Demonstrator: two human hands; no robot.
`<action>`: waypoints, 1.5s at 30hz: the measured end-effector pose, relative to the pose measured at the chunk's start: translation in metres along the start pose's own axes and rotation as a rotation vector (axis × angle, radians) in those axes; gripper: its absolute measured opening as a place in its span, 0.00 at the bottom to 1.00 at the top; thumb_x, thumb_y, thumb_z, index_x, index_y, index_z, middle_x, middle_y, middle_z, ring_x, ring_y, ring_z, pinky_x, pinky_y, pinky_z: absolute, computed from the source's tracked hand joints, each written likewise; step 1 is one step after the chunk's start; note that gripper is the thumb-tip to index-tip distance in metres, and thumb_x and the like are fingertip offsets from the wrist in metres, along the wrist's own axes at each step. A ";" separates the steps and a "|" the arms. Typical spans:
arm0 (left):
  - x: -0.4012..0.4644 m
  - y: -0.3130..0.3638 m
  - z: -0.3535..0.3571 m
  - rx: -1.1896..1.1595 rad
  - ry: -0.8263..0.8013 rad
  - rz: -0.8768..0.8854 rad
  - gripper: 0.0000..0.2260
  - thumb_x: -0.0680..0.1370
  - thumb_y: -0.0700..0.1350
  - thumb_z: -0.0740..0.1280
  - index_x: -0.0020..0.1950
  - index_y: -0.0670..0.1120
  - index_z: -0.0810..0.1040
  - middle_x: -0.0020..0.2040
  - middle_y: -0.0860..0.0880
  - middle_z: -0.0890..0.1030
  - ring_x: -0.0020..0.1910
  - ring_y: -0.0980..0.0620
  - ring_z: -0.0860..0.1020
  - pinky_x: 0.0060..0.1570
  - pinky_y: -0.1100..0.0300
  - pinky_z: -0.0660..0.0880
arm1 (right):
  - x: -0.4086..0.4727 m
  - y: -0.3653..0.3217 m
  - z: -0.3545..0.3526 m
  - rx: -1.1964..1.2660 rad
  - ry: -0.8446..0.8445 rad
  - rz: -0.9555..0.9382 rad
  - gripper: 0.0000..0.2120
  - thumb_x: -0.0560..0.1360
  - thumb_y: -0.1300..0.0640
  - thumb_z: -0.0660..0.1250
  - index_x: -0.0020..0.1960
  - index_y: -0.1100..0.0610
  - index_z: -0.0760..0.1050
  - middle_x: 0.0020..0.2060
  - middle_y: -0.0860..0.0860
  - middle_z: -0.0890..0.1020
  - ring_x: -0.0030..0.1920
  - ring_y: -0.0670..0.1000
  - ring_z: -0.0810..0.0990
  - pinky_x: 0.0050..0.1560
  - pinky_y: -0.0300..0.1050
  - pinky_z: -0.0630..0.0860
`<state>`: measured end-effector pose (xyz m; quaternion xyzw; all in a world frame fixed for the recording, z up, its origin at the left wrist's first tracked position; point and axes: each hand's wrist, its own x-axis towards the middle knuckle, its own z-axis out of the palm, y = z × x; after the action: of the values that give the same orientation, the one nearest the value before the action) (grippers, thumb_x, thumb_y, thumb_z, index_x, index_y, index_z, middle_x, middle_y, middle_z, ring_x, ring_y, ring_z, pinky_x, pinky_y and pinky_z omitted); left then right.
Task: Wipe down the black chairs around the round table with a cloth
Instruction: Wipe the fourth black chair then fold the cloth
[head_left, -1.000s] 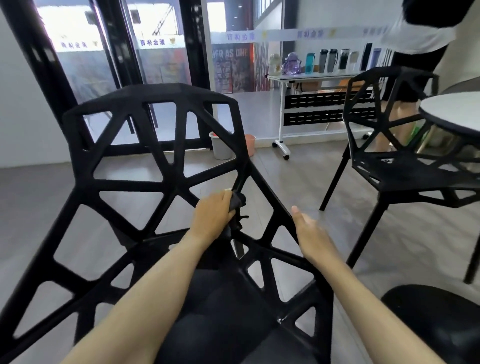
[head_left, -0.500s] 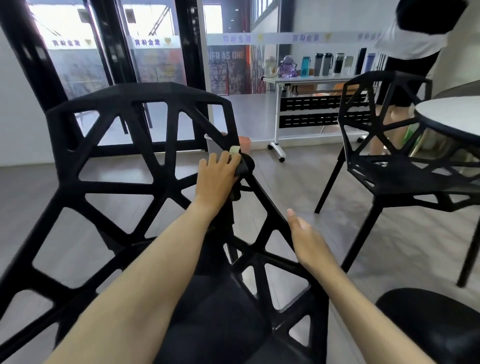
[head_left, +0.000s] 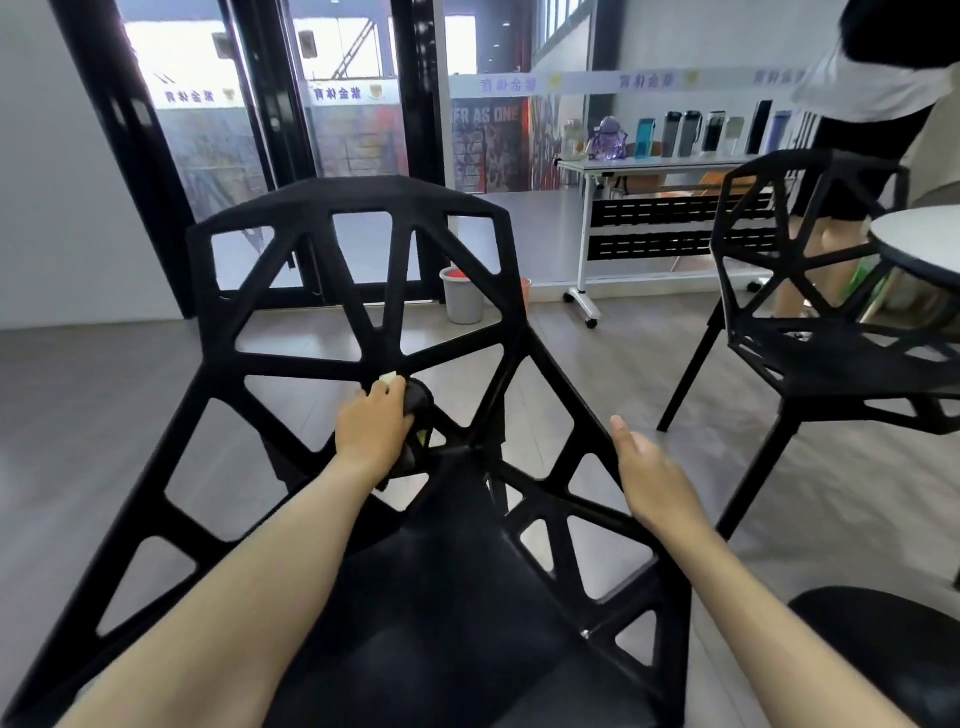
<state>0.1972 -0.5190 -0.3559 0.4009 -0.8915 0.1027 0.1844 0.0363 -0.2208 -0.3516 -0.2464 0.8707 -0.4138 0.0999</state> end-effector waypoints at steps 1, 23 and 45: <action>-0.006 -0.006 -0.002 -0.045 -0.036 -0.005 0.17 0.84 0.54 0.63 0.69 0.45 0.70 0.63 0.45 0.79 0.57 0.39 0.79 0.44 0.52 0.66 | -0.001 0.000 0.000 -0.014 0.015 -0.006 0.33 0.82 0.31 0.42 0.60 0.52 0.77 0.45 0.50 0.76 0.49 0.54 0.72 0.51 0.51 0.67; -0.030 -0.058 -0.127 -0.650 -0.546 0.284 0.14 0.81 0.62 0.67 0.56 0.54 0.68 0.49 0.56 0.77 0.47 0.54 0.76 0.41 0.60 0.70 | -0.050 -0.082 -0.019 -0.395 -0.025 -0.120 0.34 0.80 0.30 0.53 0.82 0.41 0.52 0.81 0.45 0.57 0.82 0.50 0.51 0.79 0.51 0.53; -0.056 -0.021 -0.520 -0.993 -1.118 -0.131 0.29 0.81 0.72 0.53 0.46 0.51 0.82 0.46 0.55 0.82 0.48 0.58 0.80 0.55 0.57 0.75 | -0.262 -0.393 -0.196 0.085 -0.214 0.374 0.23 0.70 0.44 0.75 0.60 0.42 0.68 0.53 0.42 0.80 0.52 0.47 0.81 0.51 0.47 0.81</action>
<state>0.3755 -0.3230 0.0956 0.3154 -0.7680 -0.5418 -0.1308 0.3231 -0.1660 0.0676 -0.1185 0.8674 -0.3961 0.2770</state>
